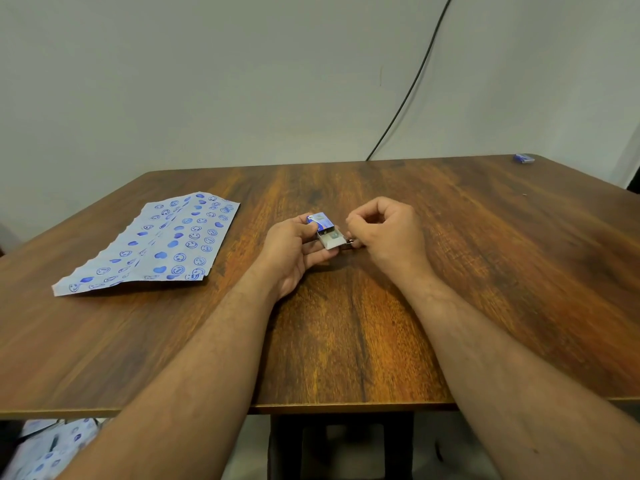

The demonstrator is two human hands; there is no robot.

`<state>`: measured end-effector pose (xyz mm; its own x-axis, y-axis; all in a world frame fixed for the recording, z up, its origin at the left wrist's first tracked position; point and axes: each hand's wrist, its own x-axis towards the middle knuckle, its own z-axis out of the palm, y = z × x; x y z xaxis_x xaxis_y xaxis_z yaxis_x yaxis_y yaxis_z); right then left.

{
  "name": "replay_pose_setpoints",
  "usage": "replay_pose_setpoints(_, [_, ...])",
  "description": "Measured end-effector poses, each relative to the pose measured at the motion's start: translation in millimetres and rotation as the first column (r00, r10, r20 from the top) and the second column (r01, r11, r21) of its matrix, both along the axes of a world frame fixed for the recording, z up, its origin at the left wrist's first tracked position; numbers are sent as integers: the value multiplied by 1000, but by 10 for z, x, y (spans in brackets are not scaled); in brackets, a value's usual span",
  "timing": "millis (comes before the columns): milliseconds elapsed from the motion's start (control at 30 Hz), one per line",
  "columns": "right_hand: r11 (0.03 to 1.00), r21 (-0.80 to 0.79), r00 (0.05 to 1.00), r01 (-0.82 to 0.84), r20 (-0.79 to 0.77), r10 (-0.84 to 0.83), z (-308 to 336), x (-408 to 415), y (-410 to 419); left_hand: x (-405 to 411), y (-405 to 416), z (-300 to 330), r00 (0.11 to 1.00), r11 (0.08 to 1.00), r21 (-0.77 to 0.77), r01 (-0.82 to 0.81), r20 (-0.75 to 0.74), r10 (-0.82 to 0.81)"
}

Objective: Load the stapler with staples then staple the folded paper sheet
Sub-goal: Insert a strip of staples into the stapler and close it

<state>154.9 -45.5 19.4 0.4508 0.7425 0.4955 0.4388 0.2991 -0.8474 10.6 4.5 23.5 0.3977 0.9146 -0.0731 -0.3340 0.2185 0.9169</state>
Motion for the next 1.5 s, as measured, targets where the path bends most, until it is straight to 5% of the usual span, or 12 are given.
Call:
replay_pose_setpoints(467, [966, -163, 973, -200, -148, 177, -51, -12, 66, -37, 41, 9, 992, 994, -92, -56, 104, 65])
replay_pose_setpoints(833, [994, -74, 995, -82, 51, 86, -34, -25, -5, -4, 23, 3, 1000, 1000, 11, -27, 16, 27])
replay_pose_setpoints(1500, [987, -152, 984, -50, 164, 75, -84, -11, 45, -15, 43, -31, 998, 995, 93, -33, 54, 28])
